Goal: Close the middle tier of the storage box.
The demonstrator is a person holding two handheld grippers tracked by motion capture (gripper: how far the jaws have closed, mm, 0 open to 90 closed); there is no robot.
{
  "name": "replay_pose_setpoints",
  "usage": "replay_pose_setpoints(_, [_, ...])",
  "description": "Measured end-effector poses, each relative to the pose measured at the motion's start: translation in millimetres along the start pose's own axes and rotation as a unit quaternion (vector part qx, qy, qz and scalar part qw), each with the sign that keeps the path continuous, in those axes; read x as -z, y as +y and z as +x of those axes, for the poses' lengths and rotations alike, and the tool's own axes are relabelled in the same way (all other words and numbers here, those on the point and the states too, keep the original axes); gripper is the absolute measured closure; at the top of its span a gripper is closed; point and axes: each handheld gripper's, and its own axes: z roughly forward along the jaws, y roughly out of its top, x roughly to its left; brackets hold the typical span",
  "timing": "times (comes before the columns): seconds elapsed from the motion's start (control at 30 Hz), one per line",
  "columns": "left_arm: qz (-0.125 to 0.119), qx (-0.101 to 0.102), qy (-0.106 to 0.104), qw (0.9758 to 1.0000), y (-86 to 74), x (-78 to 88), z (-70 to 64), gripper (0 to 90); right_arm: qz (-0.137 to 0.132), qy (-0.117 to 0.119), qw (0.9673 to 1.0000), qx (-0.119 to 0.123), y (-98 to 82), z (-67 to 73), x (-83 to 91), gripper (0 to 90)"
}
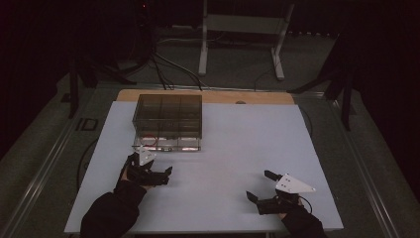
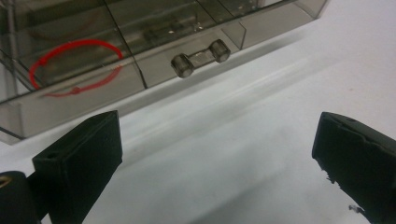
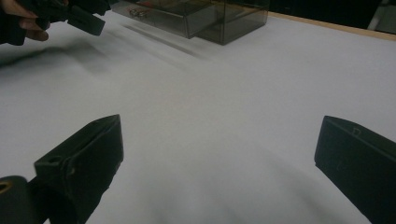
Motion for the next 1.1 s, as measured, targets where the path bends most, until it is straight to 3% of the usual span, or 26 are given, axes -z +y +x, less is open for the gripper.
replay_pose_setpoints(0.23, [-0.006, -0.01, 0.012, 0.9999, 0.0, -1.7, -0.5, 8.5, 0.003, -0.002, 1.0, 0.0, -0.5, -1.5, -1.3, 1.3])
replay_pose_setpoints(0.33, [-0.003, -0.011, 0.007, 0.9999, -2.1, -2.7, 2.0, 17.0, 0.003, -0.001, 1.0, 0.0, -0.4, -1.3, -1.6, 1.3])
replay_pose_setpoints(0.53, [0.003, 0.0, -0.002, 1.0, -2.5, -1.3, 5.0, 17.4, 0.005, 0.001, 1.0, 0.002, -0.3, -0.4, -3.8, 1.2])
replay_pose_setpoints(0.77, [-0.005, -0.004, -0.009, 0.9999, -0.5, 0.8, 5.7, 36.0, 0.005, 0.003, 1.0, 0.002, 0.0, -0.8, -5.1, 1.3])
replay_pose_setpoints(0.87, [-0.005, -0.001, -0.004, 1.0, -0.2, 0.6, 5.8, 36.1, 0.005, 0.004, 1.0, 0.003, -0.3, -1.1, -5.2, 1.3])
replay_pose_setpoints(1.1, [-0.005, -0.011, 0.005, 0.9999, 0.5, 0.8, 2.8, 53.2, 0.004, 0.003, 1.0, 0.003, -0.2, 0.3, -3.1, 1.3])
